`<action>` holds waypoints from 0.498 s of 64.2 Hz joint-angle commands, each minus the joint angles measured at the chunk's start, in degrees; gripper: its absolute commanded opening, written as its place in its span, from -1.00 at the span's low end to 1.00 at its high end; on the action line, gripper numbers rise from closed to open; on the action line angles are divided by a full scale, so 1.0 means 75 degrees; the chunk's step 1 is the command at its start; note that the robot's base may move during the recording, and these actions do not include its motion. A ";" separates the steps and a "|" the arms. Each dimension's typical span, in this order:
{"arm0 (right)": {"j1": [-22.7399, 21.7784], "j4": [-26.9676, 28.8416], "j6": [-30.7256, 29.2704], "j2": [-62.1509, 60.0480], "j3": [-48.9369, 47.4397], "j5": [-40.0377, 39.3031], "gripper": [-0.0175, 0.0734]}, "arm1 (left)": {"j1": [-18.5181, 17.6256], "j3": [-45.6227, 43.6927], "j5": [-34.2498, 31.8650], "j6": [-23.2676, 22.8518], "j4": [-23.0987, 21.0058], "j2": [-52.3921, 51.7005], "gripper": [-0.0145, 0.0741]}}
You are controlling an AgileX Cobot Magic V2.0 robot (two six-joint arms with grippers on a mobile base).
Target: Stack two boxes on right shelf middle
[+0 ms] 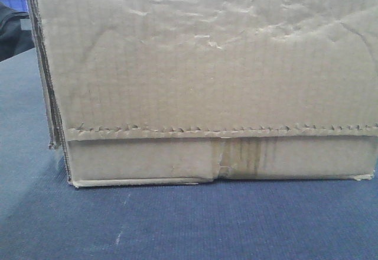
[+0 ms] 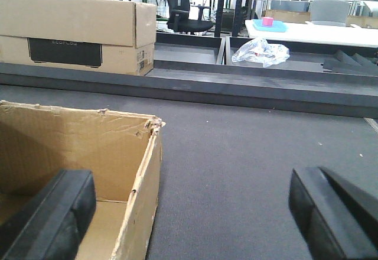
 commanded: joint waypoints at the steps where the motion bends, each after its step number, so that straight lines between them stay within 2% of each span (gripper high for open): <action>1: 0.0005 -0.0022 -0.0020 0.0033 -0.0053 -0.0055 0.64 | -0.0665 -0.0050 -0.0257 -0.0299 -0.0034 0.0427 -0.92; 7: 0.0005 -0.0022 -0.0020 0.0033 -0.0053 -0.0055 0.64 | -0.1162 -0.0050 -0.0276 -0.0332 0.0105 0.0920 -0.92; 12: 0.0005 -0.0022 -0.0020 0.0033 -0.0053 -0.0055 0.64 | -0.1362 -0.0050 -0.0352 -0.0531 0.0281 0.1363 -0.92; 32: 0.0005 -0.0022 -0.0020 0.0033 -0.0053 -0.0038 0.64 | -0.1400 -0.0050 -0.0417 -0.0729 0.0234 0.2802 -0.92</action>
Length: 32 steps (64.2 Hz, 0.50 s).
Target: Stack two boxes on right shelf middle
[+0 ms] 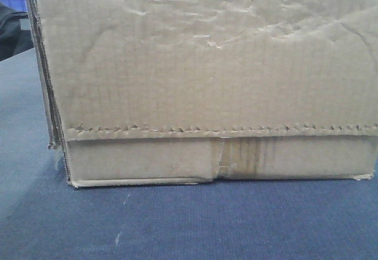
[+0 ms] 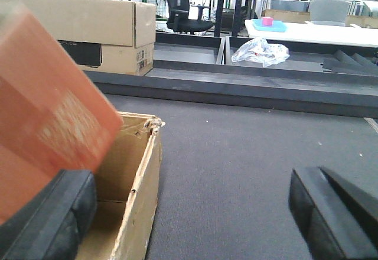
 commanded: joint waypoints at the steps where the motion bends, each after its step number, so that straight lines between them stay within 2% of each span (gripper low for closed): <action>1: 0.0005 -0.0022 -0.0020 0.0033 -0.0053 -0.0038 0.64 | -0.0049 -0.0050 -0.0151 -0.0127 -0.0213 0.0215 -0.92; 14: 0.0005 -0.0022 -0.0020 0.0033 -0.0053 -0.0055 0.64 | -0.0049 -0.0050 0.0164 -0.0127 -0.0335 0.0449 -0.92; 18: 0.0005 -0.0022 -0.0020 0.0033 -0.0053 -0.0067 0.64 | -0.0049 -0.0050 0.0164 -0.0127 -0.0317 0.0449 -0.83; 25: 0.0005 -0.0022 -0.0020 0.0033 -0.0053 -0.0096 0.64 | -0.0049 -0.0050 0.0177 -0.0127 -0.0317 0.0436 -0.49; 32: 0.0005 -0.0022 -0.0020 0.0033 -0.0053 -0.0096 0.64 | -0.0049 -0.0050 0.0195 -0.0127 -0.0332 0.0364 0.03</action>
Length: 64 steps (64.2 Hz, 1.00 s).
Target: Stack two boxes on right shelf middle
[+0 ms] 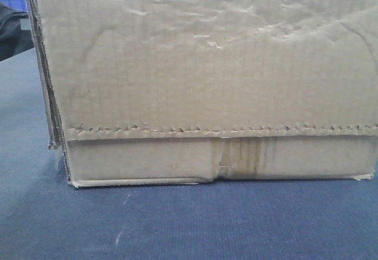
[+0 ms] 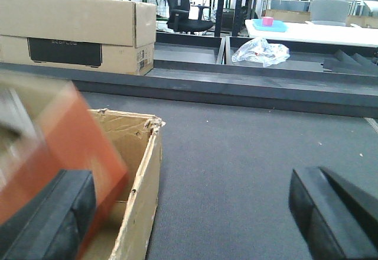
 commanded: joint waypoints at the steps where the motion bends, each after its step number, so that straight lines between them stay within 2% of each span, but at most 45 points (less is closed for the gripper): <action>1: 0.0005 -0.0022 -0.0020 0.0033 -0.0053 -0.0076 0.64 | -0.0049 -0.0050 -0.0095 -0.0083 -0.0089 -0.0172 0.14; 6: 0.0005 -0.0022 -0.0020 0.0033 -0.0053 -0.0040 0.64 | -0.0049 -0.0050 -0.0112 -0.0083 -0.0089 -0.0342 0.51; 11: 0.0005 -0.0022 -0.0020 0.0033 -0.0053 -0.0040 0.64 | -0.0032 -0.0055 -0.0146 -0.0083 -0.0074 -0.0549 0.73; 19: 0.0005 -0.0022 -0.0020 0.0033 -0.0066 -0.0004 0.64 | 0.0001 -0.0223 -0.0114 -0.0083 0.0291 -0.1027 0.67; 33: 0.0022 -0.0022 -0.0020 0.0192 -0.0706 0.0502 0.64 | 0.0001 -0.0536 0.0681 -0.0083 0.1926 -0.1790 0.65; 42: 0.0291 -0.0022 -0.0020 0.0841 -0.1584 0.1081 0.64 | 0.0024 -0.0536 0.0952 -0.0010 0.3083 -0.1864 0.65; 47: 0.0472 -0.0022 -0.0020 0.1359 -0.2172 0.1632 0.64 | 0.0258 -0.0503 0.0952 0.0004 0.2977 -0.1835 0.65; 55: 0.0760 -0.0022 -0.0020 0.2433 -0.3071 0.2813 0.64 | 0.0694 -0.0378 0.0952 0.0211 0.1927 -0.1835 0.65; 64: 0.0860 -0.0022 -0.0020 0.3513 -0.3797 0.3769 0.64 | 0.0809 0.0170 0.0952 0.0211 0.1465 -0.1821 0.65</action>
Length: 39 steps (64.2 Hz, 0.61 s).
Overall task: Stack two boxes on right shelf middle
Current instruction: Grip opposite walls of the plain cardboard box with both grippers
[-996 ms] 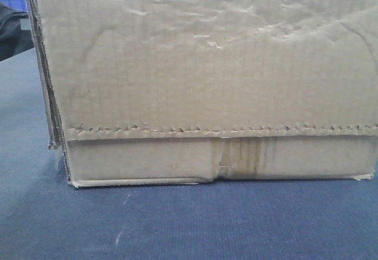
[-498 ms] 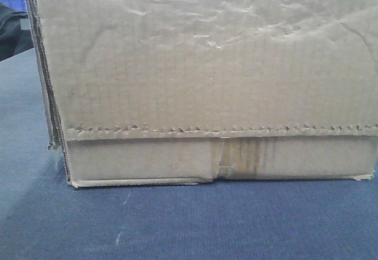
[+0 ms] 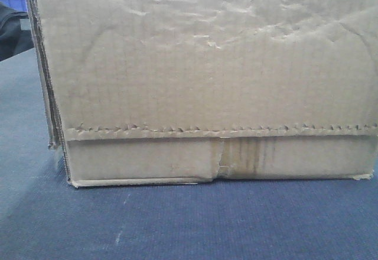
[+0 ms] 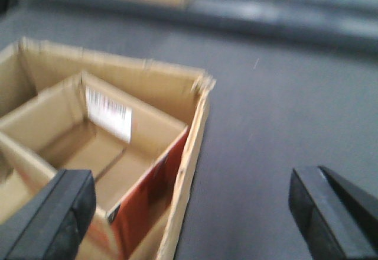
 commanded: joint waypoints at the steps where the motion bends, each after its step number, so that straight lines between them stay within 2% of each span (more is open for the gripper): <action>1: 0.0037 -0.0022 -0.0020 0.0644 -0.0349 0.0573 0.64 | 0.0058 0.0374 -0.0055 0.0062 -0.0338 0.0009 0.65; 8: 0.0037 -0.0022 -0.0020 0.1197 -0.0401 0.0847 0.64 | -0.0039 0.1007 -0.0055 0.0062 -0.0525 0.0074 0.65; 18: 0.0037 -0.0022 -0.0020 0.1919 -0.0401 0.1182 0.64 | -0.0038 0.1873 -0.0055 0.0062 -0.1359 0.0299 0.65; 23: 0.0037 -0.0022 -0.0020 0.2265 -0.0401 0.1243 0.64 | -0.0041 0.2150 -0.0055 0.0062 -0.1569 0.0515 0.65; 39: 0.0037 -0.0022 -0.0020 0.3247 -0.0401 0.1295 0.64 | -0.0130 0.2299 -0.0055 0.0062 -0.1695 0.1145 0.65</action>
